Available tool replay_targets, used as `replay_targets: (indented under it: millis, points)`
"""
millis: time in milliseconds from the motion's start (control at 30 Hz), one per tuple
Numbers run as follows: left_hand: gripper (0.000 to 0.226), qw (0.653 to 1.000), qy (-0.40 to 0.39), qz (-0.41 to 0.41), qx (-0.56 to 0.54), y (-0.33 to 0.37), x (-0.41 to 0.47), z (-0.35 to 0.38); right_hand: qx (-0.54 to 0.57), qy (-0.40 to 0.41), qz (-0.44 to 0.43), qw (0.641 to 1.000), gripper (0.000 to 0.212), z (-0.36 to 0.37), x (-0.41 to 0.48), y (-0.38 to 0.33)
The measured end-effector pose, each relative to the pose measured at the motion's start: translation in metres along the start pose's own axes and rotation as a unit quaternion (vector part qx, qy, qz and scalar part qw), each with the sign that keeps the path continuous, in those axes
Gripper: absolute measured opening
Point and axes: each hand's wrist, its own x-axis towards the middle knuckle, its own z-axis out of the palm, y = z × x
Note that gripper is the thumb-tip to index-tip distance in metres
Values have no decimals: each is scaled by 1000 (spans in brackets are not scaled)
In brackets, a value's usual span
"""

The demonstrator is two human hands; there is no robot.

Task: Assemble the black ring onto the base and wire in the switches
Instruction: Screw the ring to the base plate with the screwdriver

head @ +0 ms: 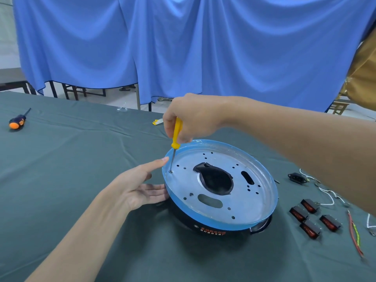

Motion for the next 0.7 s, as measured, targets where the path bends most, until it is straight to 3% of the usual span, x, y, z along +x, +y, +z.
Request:
replay_targets:
  millis: [200, 333, 700]
  points:
    - [117, 999, 28, 22, -14, -3, 0, 4, 0, 30, -26, 999, 15, 4, -2, 8]
    - [126, 1000, 21, 15, 2, -3, -1, 3, 4, 36, -33, 999, 14, 7, -3, 13]
    - [131, 1000, 7, 8, 7, 0, 0, 1, 38, -18, 6, 999, 10, 17, -3, 13]
